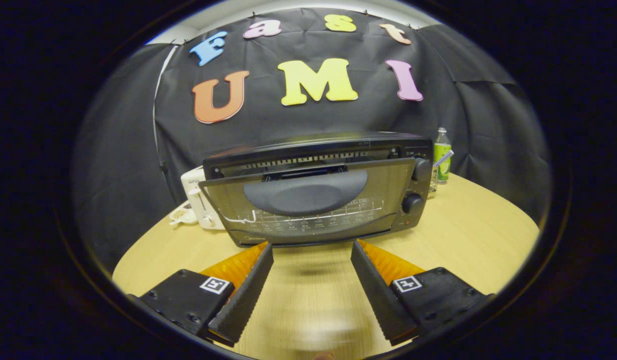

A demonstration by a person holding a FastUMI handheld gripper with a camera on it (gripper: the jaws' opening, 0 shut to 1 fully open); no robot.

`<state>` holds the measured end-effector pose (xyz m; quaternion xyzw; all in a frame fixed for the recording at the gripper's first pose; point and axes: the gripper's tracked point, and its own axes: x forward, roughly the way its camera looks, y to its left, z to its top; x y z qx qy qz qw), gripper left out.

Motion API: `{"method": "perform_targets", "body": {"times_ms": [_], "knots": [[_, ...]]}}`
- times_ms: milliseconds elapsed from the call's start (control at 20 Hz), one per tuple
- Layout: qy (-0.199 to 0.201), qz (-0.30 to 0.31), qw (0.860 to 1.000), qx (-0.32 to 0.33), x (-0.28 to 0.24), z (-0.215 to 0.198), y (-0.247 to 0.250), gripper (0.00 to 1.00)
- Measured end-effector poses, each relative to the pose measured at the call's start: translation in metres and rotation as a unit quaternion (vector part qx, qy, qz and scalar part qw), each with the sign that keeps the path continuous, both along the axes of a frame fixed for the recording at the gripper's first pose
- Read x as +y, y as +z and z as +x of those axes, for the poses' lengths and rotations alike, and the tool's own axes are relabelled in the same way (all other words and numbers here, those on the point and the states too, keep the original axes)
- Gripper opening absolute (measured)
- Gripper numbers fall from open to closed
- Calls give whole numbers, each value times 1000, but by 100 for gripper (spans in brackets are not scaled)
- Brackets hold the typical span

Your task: Open the toaster oven, put the food inside, and close the toaster oven door.

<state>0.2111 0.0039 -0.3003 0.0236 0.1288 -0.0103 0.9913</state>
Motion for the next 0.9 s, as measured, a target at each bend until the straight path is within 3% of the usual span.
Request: {"method": "perform_targets", "body": {"times_ms": [500,750,900], "knots": [[5,-18,999,-26,2,-13,34,100],[8,-12,998,-56,0,-50,77,100],[-10,-24,996,-88,-9,-81,120,100]]}}
